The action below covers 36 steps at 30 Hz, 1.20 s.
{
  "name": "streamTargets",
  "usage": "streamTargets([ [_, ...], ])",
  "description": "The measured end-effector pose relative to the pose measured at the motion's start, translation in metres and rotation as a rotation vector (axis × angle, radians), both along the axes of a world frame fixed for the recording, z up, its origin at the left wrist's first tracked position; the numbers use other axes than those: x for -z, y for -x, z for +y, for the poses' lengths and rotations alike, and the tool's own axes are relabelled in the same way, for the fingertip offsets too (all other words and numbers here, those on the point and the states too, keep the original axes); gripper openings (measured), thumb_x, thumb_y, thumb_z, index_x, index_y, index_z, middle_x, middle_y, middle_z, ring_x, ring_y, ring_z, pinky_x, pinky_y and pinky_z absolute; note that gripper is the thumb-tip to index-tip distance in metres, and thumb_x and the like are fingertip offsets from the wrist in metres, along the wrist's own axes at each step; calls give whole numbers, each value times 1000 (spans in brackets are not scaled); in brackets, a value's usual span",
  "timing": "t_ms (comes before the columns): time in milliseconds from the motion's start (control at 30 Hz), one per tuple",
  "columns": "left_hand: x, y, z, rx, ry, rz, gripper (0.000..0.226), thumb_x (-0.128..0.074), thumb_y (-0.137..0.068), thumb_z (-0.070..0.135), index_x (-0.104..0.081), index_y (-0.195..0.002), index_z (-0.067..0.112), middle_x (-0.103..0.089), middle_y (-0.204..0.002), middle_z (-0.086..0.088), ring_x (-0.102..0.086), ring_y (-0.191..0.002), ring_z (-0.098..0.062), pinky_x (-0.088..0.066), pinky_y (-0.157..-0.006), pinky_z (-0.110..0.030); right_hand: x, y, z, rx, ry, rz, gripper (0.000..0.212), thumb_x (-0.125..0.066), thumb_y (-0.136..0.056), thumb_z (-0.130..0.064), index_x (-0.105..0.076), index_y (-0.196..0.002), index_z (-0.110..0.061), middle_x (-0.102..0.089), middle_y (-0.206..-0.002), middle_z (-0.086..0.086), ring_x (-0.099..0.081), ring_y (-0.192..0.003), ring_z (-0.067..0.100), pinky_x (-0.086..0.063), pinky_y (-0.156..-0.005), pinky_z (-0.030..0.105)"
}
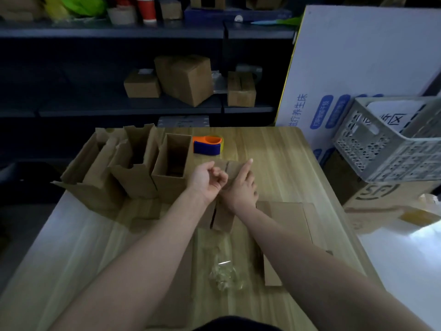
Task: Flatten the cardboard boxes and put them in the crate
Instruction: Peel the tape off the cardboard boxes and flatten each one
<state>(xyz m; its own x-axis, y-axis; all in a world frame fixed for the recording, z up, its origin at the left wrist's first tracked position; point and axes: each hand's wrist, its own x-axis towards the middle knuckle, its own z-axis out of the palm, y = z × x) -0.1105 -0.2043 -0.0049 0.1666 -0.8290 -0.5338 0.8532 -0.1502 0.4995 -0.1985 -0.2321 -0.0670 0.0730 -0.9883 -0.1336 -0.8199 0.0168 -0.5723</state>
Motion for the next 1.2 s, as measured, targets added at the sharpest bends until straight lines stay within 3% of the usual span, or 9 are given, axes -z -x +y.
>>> streamTargets([
  [167, -3, -31, 1, 213, -122, -576, 16, -63, -85, 24, -60, -88, 9, -43, -59, 1, -41, -48, -11, -35, -48, -23, -5, -4, -21, -153, -56, 74, 134, -73, -61, -67, 26, -144, -30, -15, -157, 8, -20, -141, 34, -21, -111, 56],
  [233, -5, -37, 2, 377, -178, -924, 37, -71, -80, 37, -63, -100, 7, -54, -69, -2, -52, -56, -14, -43, -51, -25, -5, -8, -26, -210, -74, 112, 130, -72, -62, -67, 20, -147, -31, -20, -156, 8, -21, -140, 34, -23, -110, 56],
  [333, -2, -43, 0, 461, -233, -1518, 20, -72, -81, 25, -66, -90, 8, -63, -81, -2, -64, -81, -19, -46, -63, -25, -5, -18, -27, -286, -56, 103, 118, -72, -66, -62, 6, -148, -33, -38, -146, 11, -32, -134, 36, -28, -105, 56],
  [467, -2, -52, -4, 442, -214, -1778, 12, -62, -89, 20, -69, -88, 11, -64, -86, -2, -62, -84, -17, -46, -72, -27, -5, -31, -21, -319, -8, 75, 111, -69, -75, -53, 10, -149, -29, -33, -148, 12, -31, -134, 36, -27, -105, 58],
  [533, -1, -54, -4, 408, -171, -1724, 15, -61, -90, 21, -69, -84, 9, -65, -85, -4, -62, -82, -17, -48, -73, -28, -5, -37, -13, -289, -20, 99, 122, -68, -72, -62, 23, -146, -27, -16, -156, 12, -21, -140, 36, -17, -109, 61],
  [633, 0, -49, -4, 365, -120, -1380, 12, -60, -90, 15, -68, -87, 7, -68, -86, -8, -65, -82, -19, -55, -78, -33, -6, -43, -4, -215, -13, 196, 147, -70, -53, -76, 38, -137, -24, 0, -158, 10, -7, -144, 36, -2, -109, 63],
  [867, -23, -52, -10, 162, 113, -630, 15, -47, -97, 10, -56, -86, 5, -65, -85, -9, -68, -73, -17, -57, -61, -26, -29, -17, -30, -239, 326, 260, 141, -81, -55, -53, 24, -143, -22, -22, -144, 13, -22, -135, 35, -7, -110, 62],
  [1033, -30, -54, -22, -68, 19, -548, 21, -46, -99, 21, -57, -86, 9, -58, -74, -3, -55, -58, -10, -50, -54, -22, -51, 16, -53, -495, 381, 260, 135, -83, -54, -44, 13, -148, -24, -15, -149, 6, -12, -139, 30, 3, -114, 57],
  [1200, -26, -56, -24, -238, -96, -432, 25, -41, -101, 20, -51, -82, 8, -50, -65, -3, -41, -41, -7, -46, -46, -21, -54, 52, -58, -529, 303, 218, 126, -83, -52, -32, -1, -148, -23, -16, -148, 3, -15, -139, 26, -4, -116, 51],
])
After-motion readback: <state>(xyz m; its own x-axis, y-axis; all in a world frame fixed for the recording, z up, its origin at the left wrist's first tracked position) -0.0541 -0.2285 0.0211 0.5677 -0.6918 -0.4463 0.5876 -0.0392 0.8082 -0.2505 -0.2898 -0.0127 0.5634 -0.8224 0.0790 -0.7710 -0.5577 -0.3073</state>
